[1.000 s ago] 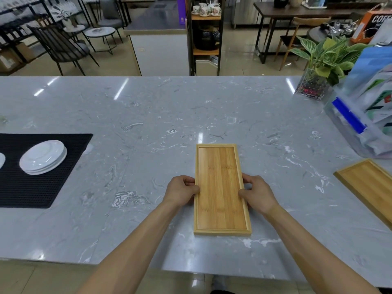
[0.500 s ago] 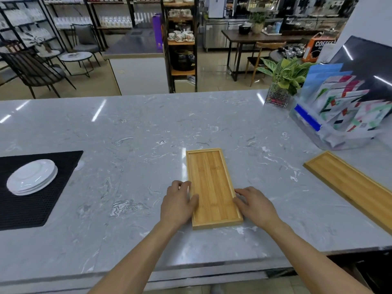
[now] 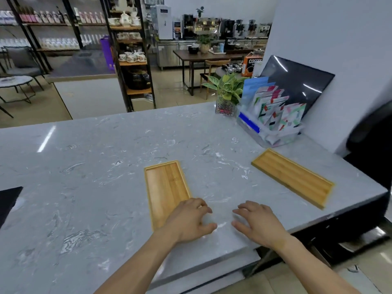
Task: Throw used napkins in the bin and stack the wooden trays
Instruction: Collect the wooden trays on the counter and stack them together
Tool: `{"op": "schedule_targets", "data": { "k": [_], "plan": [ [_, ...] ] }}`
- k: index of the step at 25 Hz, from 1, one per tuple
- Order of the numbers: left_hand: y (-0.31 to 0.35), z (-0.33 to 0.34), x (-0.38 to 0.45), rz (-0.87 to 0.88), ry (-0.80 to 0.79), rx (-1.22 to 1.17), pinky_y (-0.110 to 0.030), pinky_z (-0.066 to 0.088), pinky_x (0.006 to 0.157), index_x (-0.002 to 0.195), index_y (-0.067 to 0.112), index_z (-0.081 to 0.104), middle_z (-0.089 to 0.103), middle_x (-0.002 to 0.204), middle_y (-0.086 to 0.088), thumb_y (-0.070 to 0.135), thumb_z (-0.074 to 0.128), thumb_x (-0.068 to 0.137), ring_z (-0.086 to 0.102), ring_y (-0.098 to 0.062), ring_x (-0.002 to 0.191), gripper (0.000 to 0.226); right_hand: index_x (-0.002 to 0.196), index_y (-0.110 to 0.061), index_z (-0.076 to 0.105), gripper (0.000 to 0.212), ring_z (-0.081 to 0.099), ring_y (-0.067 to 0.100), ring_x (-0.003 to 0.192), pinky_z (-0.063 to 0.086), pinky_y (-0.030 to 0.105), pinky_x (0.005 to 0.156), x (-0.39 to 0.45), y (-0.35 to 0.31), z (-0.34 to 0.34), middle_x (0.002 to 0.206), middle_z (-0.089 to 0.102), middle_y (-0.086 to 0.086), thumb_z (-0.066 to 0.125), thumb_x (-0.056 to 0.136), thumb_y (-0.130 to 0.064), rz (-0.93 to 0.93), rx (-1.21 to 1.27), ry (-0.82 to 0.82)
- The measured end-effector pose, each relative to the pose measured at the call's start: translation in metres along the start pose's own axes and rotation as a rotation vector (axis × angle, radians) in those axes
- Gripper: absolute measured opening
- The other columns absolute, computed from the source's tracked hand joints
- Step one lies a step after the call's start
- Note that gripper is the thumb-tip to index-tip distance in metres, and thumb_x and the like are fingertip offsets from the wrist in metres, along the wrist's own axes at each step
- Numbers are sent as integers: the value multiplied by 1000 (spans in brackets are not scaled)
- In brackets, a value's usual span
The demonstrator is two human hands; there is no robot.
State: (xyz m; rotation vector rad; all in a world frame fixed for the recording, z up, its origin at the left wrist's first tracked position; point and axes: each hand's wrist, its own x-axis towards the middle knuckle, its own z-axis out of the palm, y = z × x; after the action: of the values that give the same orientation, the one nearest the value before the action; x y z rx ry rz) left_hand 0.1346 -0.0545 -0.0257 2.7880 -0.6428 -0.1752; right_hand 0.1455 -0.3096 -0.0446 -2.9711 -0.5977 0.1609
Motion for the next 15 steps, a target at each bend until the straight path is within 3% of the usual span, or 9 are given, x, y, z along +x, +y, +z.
{"op": "schedule_targets", "data": {
  "k": [5,10,15],
  "plan": [
    [48,19,55,65,-62,107,-34,35,103,133,28,52,54,134,4,71,42,83,48,-18,122,67,134,-37,49,56,33,12,138,26,37,110,-33,68,-3,142,49,-13,29,90,-65,68,3,30],
    [92,52,100,116,58,167,-34,28,108,132,28,50,52,133,4,73,37,80,44,-18,125,70,136,-36,48,58,39,11,132,29,35,107,-55,142,-7,137,52,-14,24,91,-64,138,-21,96],
    [131,80,144,-35,144,69,-32,30,105,129,32,51,50,134,9,76,33,79,43,-13,125,69,137,-34,46,56,43,14,128,30,33,105,-55,208,-8,136,53,-11,29,92,-62,168,2,165]
  ]
}}
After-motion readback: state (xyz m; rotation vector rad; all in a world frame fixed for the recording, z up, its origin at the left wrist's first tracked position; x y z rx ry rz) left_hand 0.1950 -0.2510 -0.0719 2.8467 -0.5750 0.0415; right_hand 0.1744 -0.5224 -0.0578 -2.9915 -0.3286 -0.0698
